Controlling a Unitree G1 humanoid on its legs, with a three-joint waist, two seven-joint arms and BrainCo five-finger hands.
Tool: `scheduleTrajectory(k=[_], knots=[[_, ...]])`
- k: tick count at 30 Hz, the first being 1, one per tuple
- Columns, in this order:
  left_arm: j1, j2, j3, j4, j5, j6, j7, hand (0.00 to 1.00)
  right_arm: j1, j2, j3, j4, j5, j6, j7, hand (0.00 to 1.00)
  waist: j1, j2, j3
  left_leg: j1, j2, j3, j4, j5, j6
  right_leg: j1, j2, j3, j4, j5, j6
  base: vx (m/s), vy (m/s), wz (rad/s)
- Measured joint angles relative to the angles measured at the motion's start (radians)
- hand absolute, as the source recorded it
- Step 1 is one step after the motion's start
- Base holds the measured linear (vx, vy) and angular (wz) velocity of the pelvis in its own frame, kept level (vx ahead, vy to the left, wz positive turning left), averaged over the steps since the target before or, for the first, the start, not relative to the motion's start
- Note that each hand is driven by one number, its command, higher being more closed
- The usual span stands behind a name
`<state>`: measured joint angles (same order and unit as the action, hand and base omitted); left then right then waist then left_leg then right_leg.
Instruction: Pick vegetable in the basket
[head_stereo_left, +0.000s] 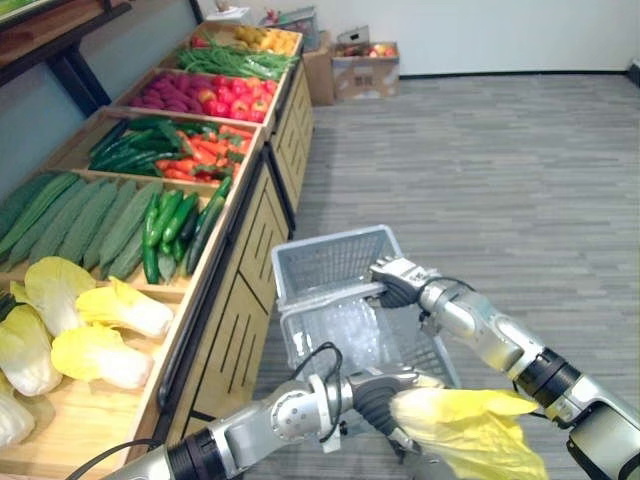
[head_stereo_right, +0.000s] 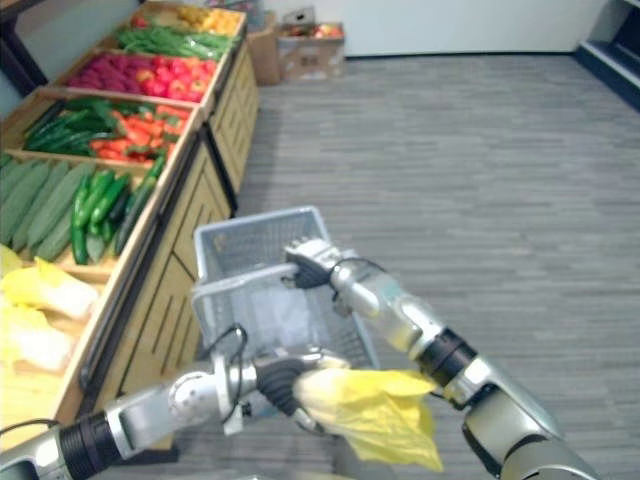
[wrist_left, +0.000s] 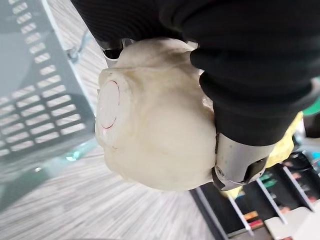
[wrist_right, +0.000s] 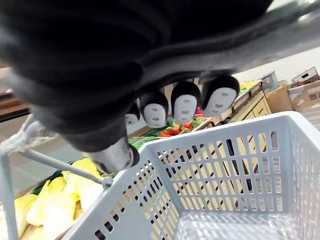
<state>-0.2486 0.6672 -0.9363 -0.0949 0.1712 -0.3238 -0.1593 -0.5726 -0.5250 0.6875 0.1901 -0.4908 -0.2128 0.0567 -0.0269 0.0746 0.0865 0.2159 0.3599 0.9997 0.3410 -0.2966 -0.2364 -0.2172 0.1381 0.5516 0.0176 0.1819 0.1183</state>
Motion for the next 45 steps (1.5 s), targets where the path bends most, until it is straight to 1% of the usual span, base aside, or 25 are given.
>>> scheduleTrajectory(k=[1, 2, 3, 5, 6, 8, 10, 11, 12, 13, 15, 16, 17, 19, 21, 22, 24, 30, 32, 35, 37, 39, 41, 43, 45], knots=[[0.001, -0.004, 0.008, 0.016, 0.031, 0.000, 0.000, 1.00, 0.000, 0.000, 0.000, -0.001, 0.000, -0.004, 0.003, 1.00, 0.000, 0.000, 0.000, 0.000, 0.000, -0.001, 0.000, 0.000, 0.000, 0.001, -0.001, 0.000, 0.000, 0.000, 0.000, -0.01, -0.007, 0.04], [0.006, -0.018, 0.032, 0.050, 0.086, 0.002, 0.002, 1.00, 0.000, -0.002, 0.000, -0.009, 0.000, -0.005, 0.015, 1.00, 0.000, -0.001, 0.001, -0.001, -0.001, -0.003, 0.000, 0.000, 0.000, 0.002, -0.002, -0.003, 0.000, 0.000, 0.000, -0.01, -0.004, 0.06], [0.016, -0.043, 0.073, 0.089, 0.123, 0.006, 0.006, 1.00, 0.000, -0.009, 0.000, -0.023, 0.000, -0.007, 0.019, 1.00, 0.001, -0.003, 0.002, -0.002, -0.002, -0.006, 0.000, 0.000, 0.000, 0.002, -0.005, -0.005, 0.000, 0.000, 0.000, -0.01, -0.006, 0.13], [0.020, -0.085, 0.141, 0.149, 0.175, 0.013, 0.035, 1.00, 0.001, -0.014, -0.002, -0.027, 0.000, -0.008, 0.019, 1.00, -0.001, -0.010, 0.010, -0.006, -0.002, -0.025, -0.001, 0.002, 0.003, 0.008, -0.012, -0.019, -0.002, 0.000, 0.000, -0.01, -0.010, 0.21], [0.020, -0.105, 0.176, 0.169, 0.211, 0.025, 0.053, 1.00, 0.006, -0.016, -0.002, -0.027, 0.000, -0.008, 0.019, 1.00, -0.001, -0.014, 0.013, -0.006, -0.002, -0.030, -0.003, 0.003, 0.004, 0.012, -0.014, -0.025, -0.003, 0.000, 0.000, -0.01, -0.009, 0.19], [0.035, -0.153, 0.272, 0.212, 0.270, 0.038, 0.083, 1.00, 0.013, -0.015, -0.005, -0.027, 0.000, -0.008, 0.019, 1.00, -0.003, -0.022, 0.017, -0.020, -0.007, -0.053, -0.004, 0.005, 0.007, 0.014, -0.026, -0.038, -0.010, -0.001, 0.000, -0.03, -0.009, 0.27], [0.048, -0.216, 0.366, 0.275, 0.328, 0.062, 0.107, 1.00, 0.052, -0.015, -0.036, -0.025, 0.000, -0.006, 0.020, 1.00, -0.004, -0.030, 0.025, -0.042, -0.016, -0.082, -0.008, 0.008, 0.014, 0.012, -0.043, -0.056, -0.020, 0.000, 0.000, -0.02, -0.005, 0.33], [0.053, -0.228, 0.385, 0.294, 0.337, 0.069, 0.112, 1.00, 0.063, -0.014, -0.043, -0.024, 0.000, -0.006, 0.021, 1.00, -0.003, -0.030, 0.026, -0.045, -0.018, -0.086, -0.009, 0.008, 0.014, 0.012, -0.046, -0.059, -0.022, 0.000, 0.000, -0.01, 0.006, 0.24], [0.057, -0.249, 0.419, 0.337, 0.363, 0.089, 0.122, 1.00, 0.080, -0.013, -0.055, -0.022, 0.000, -0.007, 0.023, 1.00, -0.004, -0.030, 0.027, -0.057, -0.021, -0.104, -0.009, 0.008, 0.016, 0.012, -0.052, -0.066, -0.030, 0.001, 0.002, 0.00, 0.009, 0.18], [0.057, -0.260, 0.440, 0.364, 0.367, 0.099, 0.128, 1.00, 0.086, -0.013, -0.058, -0.020, 0.000, -0.007, 0.024, 1.00, -0.005, -0.031, 0.028, -0.060, -0.024, -0.107, -0.010, 0.008, 0.017, 0.012, -0.056, -0.069, -0.033, 0.002, 0.003, 0.01, 0.015, 0.17], [0.054, -0.311, 0.526, 0.449, 0.408, 0.144, 0.167, 1.00, 0.091, -0.003, -0.068, -0.005, 0.000, -0.007, 0.036, 1.00, -0.007, -0.032, 0.037, -0.066, -0.034, -0.118, -0.019, 0.010, 0.022, 0.012, -0.065, -0.074, -0.038, 0.002, 0.003, 0.01, 0.025, 0.12], [0.053, -0.323, 0.541, 0.465, 0.422, 0.153, 0.179, 1.00, 0.091, -0.003, -0.071, -0.002, 0.000, -0.008, 0.038, 1.00, -0.009, -0.032, 0.040, -0.068, -0.037, -0.123, -0.023, 0.011, 0.024, 0.012, -0.068, -0.076, -0.039, 0.002, 0.003, 0.01, 0.031, 0.16], [0.053, -0.332, 0.562, 0.483, 0.443, 0.174, 0.198, 1.00, 0.091, -0.002, -0.089, 0.014, 0.000, -0.007, 0.038, 1.00, -0.014, -0.032, 0.044, -0.074, -0.045, -0.135, -0.024, 0.010, 0.027, 0.012, -0.073, -0.080, -0.042, 0.002, 0.004, 0.01, 0.035, 0.11], [0.045, -0.336, 0.569, 0.490, 0.476, 0.173, 0.205, 1.00, 0.091, -0.002, -0.101, 0.032, 0.000, -0.002, 0.041, 1.00, -0.015, -0.035, 0.049, -0.075, -0.052, -0.136, -0.027, 0.009, 0.028, 0.013, -0.079, -0.080, -0.049, 0.004, 0.006, 0.01, 0.037, 0.04], [0.023, -0.362, 0.569, 0.520, 0.511, 0.180, 0.211, 1.00, 0.091, -0.002, -0.122, 0.033, 0.000, 0.001, 0.042, 1.00, -0.022, -0.034, 0.063, -0.076, -0.057, -0.138, -0.028, 0.006, 0.035, 0.013, -0.085, -0.080, -0.051, 0.004, 0.007, 0.00, 0.015, 0.01], [0.017, -0.365, 0.567, 0.528, 0.518, 0.180, 0.211, 0.00, 0.091, -0.002, -0.125, 0.033, 0.000, 0.002, 0.042, 1.00, -0.024, -0.034, 0.065, -0.076, -0.058, -0.138, -0.028, 0.005, 0.036, 0.014, -0.087, -0.080, -0.051, 0.005, 0.008, 0.00, 0.000, 0.00], [-0.001, -0.378, 0.556, 0.552, 0.554, 0.181, 0.211, 0.00, 0.091, -0.002, -0.131, 0.047, 0.000, 0.004, 0.042, 1.00, -0.027, -0.034, 0.069, -0.076, -0.062, -0.138, -0.030, 0.004, 0.039, 0.014, -0.091, -0.079, -0.056, 0.007, 0.011, 0.00, 0.000, 0.00], [-0.003, -0.386, 0.540, 0.559, 0.560, 0.179, 0.197, 0.00, 0.093, -0.008, -0.135, 0.062, 0.001, 0.010, 0.042, 1.00, -0.030, -0.031, 0.072, -0.081, -0.068, -0.140, -0.029, 0.000, 0.046, 0.014, -0.102, -0.074, -0.069, 0.013, 0.020, -0.01, 0.000, 0.01], [-0.003, -0.384, 0.525, 0.545, 0.561, 0.179, 0.192, 0.00, 0.104, -0.008, -0.157, 0.062, 0.001, 0.010, 0.044, 1.00, -0.029, -0.031, 0.072, -0.088, -0.068, -0.147, -0.024, -0.002, 0.049, 0.014, -0.105, -0.077, -0.071, 0.014, 0.021, -0.02, 0.000, 0.08], [0.002, -0.374, 0.507, 0.494, 0.562, 0.170, 0.181, 0.00, 0.123, -0.010, -0.177, 0.062, 0.001, 0.015, 0.057, 1.00, -0.027, -0.030, 0.073, -0.093, -0.070, -0.157, -0.023, -0.002, 0.050, 0.014, -0.111, -0.083, -0.072, 0.014, 0.021, -0.01, 0.006, 0.08], [0.004, -0.353, 0.496, 0.446, 0.561, 0.167, 0.175, 0.00, 0.126, -0.010, -0.181, 0.062, 0.001, 0.016, 0.058, 1.00, -0.028, -0.029, 0.073, -0.094, -0.069, -0.161, -0.023, -0.002, 0.050, 0.015, -0.112, -0.086, -0.072, 0.014, 0.021, -0.01, 0.004, 0.05], [0.011, -0.338, 0.486, 0.381, 0.558, 0.157, 0.169, 0.00, 0.147, -0.012, -0.210, 0.063, 0.000, 0.018, 0.059, 1.00, -0.026, -0.022, 0.077, -0.094, -0.069, -0.171, -0.023, -0.002, 0.050, 0.025, -0.117, -0.097, -0.078, 0.014, 0.021, -0.01, 0.004, 0.13], [0.012, -0.327, 0.466, 0.343, 0.557, 0.152, 0.154, 0.00, 0.160, -0.028, -0.213, 0.067, 0.000, 0.024, 0.059, 1.00, -0.027, -0.016, 0.079, -0.096, -0.069, -0.189, -0.023, -0.002, 0.050, 0.036, -0.123, -0.111, -0.085, 0.014, 0.021, 0.00, 0.008, 0.21], [0.024, -0.302, 0.455, 0.291, 0.554, 0.136, 0.152, 0.00, 0.171, -0.031, -0.222, 0.074, -0.001, 0.028, 0.059, 1.00, -0.026, -0.016, 0.079, -0.100, -0.069, -0.194, -0.023, -0.002, 0.051, 0.036, -0.125, -0.115, -0.085, 0.014, 0.021, -0.01, 0.007, 0.11], [0.052, -0.260, 0.427, 0.205, 0.545, 0.126, 0.149, 0.00, 0.188, -0.031, -0.243, 0.078, -0.001, 0.031, 0.059, 1.00, -0.024, -0.016, 0.079, -0.101, -0.069, -0.200, -0.022, -0.002, 0.051, 0.039, -0.127, -0.121, -0.086, 0.014, 0.021, 0.00, 0.005, 0.10]])
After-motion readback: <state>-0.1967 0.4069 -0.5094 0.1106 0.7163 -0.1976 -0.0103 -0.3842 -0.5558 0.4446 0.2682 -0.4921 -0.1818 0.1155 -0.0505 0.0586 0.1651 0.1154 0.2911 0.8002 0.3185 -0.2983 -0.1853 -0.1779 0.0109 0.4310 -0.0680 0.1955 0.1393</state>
